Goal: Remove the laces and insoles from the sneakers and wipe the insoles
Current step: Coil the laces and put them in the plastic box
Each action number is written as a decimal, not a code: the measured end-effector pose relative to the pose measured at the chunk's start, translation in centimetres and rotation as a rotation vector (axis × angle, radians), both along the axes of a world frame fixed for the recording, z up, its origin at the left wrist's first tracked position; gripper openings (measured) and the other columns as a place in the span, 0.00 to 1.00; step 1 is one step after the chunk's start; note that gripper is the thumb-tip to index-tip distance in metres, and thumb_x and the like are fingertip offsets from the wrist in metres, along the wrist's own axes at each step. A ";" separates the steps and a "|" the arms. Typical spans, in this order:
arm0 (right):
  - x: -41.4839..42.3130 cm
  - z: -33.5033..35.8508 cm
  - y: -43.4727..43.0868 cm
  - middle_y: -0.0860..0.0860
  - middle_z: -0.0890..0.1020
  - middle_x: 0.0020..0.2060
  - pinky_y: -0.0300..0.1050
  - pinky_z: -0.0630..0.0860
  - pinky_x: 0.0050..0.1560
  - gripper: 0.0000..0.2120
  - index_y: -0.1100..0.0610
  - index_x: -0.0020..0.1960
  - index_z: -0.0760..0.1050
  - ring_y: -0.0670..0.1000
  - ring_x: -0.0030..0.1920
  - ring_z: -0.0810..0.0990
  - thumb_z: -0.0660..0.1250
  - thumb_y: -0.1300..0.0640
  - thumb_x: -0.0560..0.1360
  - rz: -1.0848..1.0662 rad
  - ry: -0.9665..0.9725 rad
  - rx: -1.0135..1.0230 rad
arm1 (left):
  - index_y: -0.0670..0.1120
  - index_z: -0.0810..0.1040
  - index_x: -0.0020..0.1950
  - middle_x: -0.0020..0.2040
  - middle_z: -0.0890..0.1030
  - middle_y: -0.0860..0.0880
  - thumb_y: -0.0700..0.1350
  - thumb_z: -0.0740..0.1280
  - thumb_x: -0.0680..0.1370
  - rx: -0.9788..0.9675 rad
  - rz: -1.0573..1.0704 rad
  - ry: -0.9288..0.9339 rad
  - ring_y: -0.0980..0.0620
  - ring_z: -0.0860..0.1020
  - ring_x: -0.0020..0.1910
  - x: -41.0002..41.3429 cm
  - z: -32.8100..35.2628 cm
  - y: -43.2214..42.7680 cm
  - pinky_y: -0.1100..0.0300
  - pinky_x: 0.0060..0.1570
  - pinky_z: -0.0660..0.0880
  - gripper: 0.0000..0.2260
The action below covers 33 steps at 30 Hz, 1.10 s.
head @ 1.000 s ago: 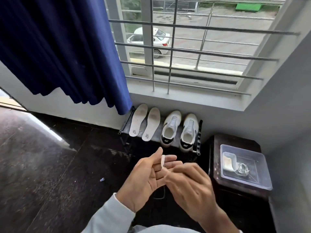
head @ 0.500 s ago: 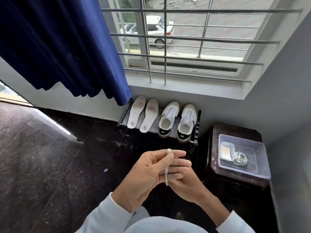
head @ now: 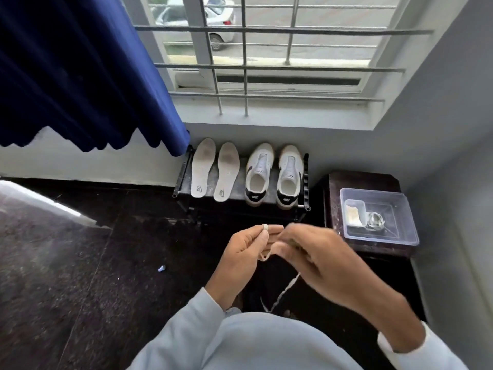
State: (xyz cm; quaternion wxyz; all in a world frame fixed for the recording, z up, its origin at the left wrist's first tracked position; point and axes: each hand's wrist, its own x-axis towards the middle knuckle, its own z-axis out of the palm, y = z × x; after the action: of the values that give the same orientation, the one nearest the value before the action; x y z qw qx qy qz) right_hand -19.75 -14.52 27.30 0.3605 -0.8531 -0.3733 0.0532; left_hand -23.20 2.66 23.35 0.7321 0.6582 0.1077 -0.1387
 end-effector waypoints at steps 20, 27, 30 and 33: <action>-2.5 -5.8 7.0 0.42 0.74 0.33 0.42 0.71 0.38 0.12 0.51 0.48 0.75 0.47 0.35 0.74 0.59 0.48 0.86 -0.173 0.370 -0.208 | 0.39 0.76 0.67 0.62 0.82 0.40 0.48 0.57 0.80 -0.529 -0.039 0.147 0.45 0.80 0.64 3.2 0.3 6.5 0.54 0.67 0.75 0.20; -0.8 -1.3 7.1 0.41 0.76 0.36 0.45 0.75 0.39 0.15 0.50 0.46 0.74 0.44 0.37 0.75 0.57 0.44 0.85 -0.153 0.265 -0.267 | 0.44 0.80 0.62 0.52 0.87 0.46 0.52 0.50 0.85 -0.125 -0.179 0.089 0.51 0.85 0.53 4.0 -1.8 6.5 0.60 0.55 0.79 0.21; 2.5 0.4 6.2 0.41 0.79 0.36 0.36 0.75 0.39 0.14 0.52 0.50 0.79 0.43 0.38 0.78 0.60 0.44 0.81 -0.233 0.196 -0.193 | 0.46 0.83 0.51 0.39 0.87 0.51 0.62 0.47 0.82 -0.080 -0.303 0.136 0.55 0.85 0.41 3.9 -1.7 5.7 0.62 0.45 0.79 0.30; 5.8 -0.7 5.3 0.45 0.78 0.32 0.34 0.71 0.34 0.09 0.52 0.47 0.78 0.44 0.32 0.75 0.68 0.48 0.80 -0.295 0.264 -0.074 | 0.44 0.81 0.52 0.37 0.87 0.50 0.66 0.46 0.77 -0.186 -0.386 0.167 0.55 0.85 0.35 4.2 -1.8 4.9 0.66 0.38 0.79 0.33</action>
State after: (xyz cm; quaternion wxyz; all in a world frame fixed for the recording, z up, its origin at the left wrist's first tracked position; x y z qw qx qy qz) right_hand -13.93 -9.22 26.63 0.3787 -0.8968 -0.1915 0.1249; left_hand -19.00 7.59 21.59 0.7379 0.5827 0.0265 -0.3395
